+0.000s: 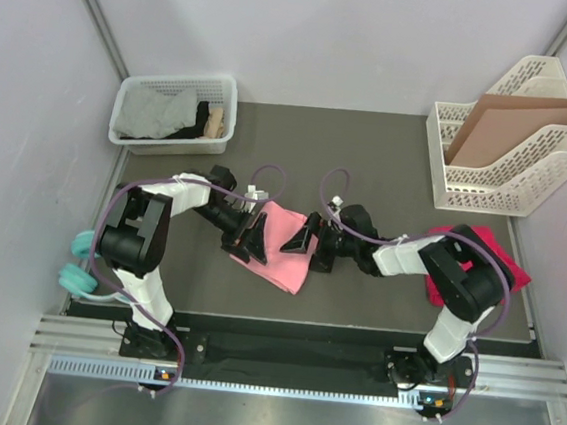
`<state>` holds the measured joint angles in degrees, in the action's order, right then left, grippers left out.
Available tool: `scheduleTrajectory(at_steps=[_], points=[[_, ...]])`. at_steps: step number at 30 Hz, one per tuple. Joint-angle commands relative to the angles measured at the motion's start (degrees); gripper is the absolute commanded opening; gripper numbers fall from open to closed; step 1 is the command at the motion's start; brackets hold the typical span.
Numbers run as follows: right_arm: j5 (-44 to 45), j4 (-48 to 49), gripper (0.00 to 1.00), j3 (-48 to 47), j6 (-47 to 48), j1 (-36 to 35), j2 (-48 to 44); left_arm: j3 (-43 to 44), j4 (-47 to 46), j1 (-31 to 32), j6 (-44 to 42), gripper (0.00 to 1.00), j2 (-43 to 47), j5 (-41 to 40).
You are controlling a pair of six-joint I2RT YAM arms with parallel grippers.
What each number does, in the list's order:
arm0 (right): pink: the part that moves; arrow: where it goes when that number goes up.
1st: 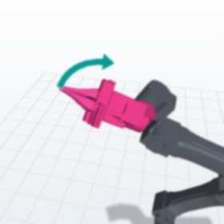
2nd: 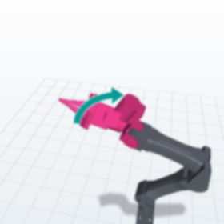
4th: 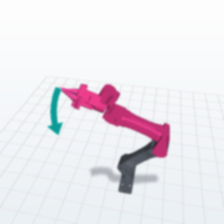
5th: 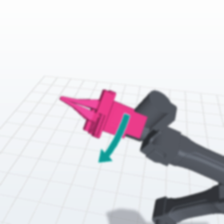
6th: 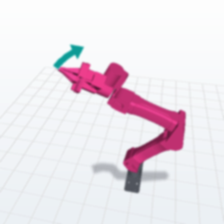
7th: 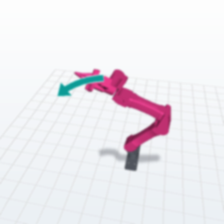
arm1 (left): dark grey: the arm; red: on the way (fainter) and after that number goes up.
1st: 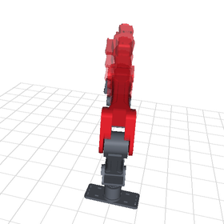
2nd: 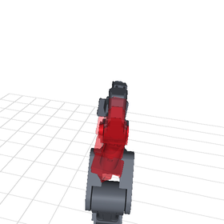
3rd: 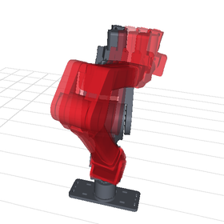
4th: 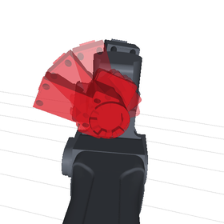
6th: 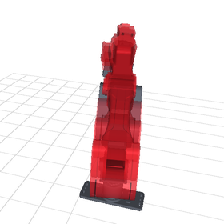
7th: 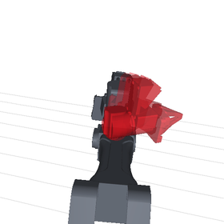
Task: Fold and stack the t-shirts
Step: Neatly place the folded tshirt to the corner
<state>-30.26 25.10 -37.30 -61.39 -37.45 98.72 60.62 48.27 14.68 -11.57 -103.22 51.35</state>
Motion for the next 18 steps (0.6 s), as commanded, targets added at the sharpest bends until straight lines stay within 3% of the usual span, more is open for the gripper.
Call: scheduleTrajectory(at_steps=[1, 10, 15, 18], points=[[4.2, 1.6, 0.93, -0.1, -1.9, -3.0, 6.7, 0.3, 0.5, 0.1, -1.8, 0.99, 1.7, 0.8], [8.1, 4.4, 0.87, -2.4, -4.9, -5.6, 12.2, 0.7, 1.0, 0.1, -2.4, 0.99, 1.6, 0.8], [8.3, 3.8, 0.6, -5.3, -5.5, -5.9, 14.6, 0.8, 2.1, 0.1, -3.5, 0.99, 2.8, 0.5], [8.4, 2.5, 0.5, -6.4, -4.5, -5.7, 14.2, 1.9, 3.9, 0.0, -4.9, 0.99, 4.0, 0.0]])
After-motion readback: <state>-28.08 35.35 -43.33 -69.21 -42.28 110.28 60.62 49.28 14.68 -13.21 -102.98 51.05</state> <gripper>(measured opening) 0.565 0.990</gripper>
